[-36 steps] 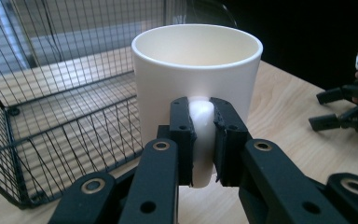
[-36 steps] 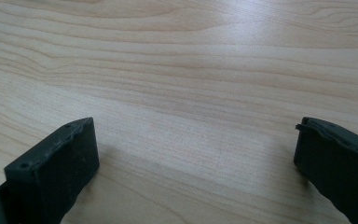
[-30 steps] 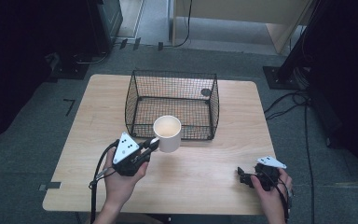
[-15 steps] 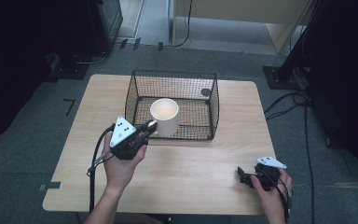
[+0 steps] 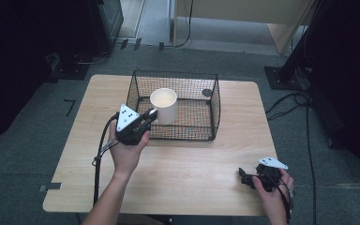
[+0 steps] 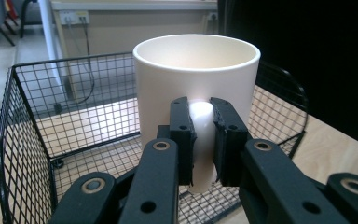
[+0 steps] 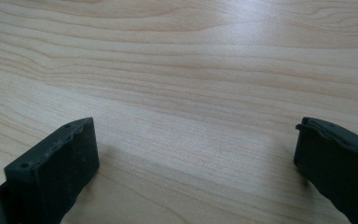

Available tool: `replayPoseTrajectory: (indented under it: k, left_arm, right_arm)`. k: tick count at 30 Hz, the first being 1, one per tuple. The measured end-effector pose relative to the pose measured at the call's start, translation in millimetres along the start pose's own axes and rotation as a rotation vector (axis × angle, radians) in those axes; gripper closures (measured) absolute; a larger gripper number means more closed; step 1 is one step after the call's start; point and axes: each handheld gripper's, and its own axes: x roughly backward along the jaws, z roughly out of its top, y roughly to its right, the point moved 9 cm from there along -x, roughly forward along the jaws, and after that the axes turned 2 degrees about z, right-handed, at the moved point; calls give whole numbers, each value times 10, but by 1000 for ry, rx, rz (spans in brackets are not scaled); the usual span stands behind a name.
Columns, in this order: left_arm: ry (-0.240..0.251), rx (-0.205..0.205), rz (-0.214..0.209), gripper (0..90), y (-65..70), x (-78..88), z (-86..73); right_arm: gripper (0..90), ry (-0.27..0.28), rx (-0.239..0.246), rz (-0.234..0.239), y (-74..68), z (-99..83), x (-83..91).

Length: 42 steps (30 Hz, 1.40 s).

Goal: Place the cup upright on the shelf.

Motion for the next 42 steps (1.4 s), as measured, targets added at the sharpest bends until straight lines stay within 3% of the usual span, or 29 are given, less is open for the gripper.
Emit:
replayPoseTrajectory:
  k: [11,22,30,36,42]
  left_arm:
    - [-20,7,51,811,-92,-294,-83]
    - [-87,11,97,811,-193,-629,-233]
    - [-140,27,120,810,-218,-755,-299]
    - [-195,-13,153,810,-221,-849,-334]
    - [-252,-29,157,809,-234,-921,-393]
  right_arm:
    - [0,0,1,0,1,0,0]
    - [0,0,1,0,1,0,0]
    - [0,1,2,0,2,0,-1]
    - [0,1,2,0,2,0,-1]
    - [0,1,2,0,2,1,-1]
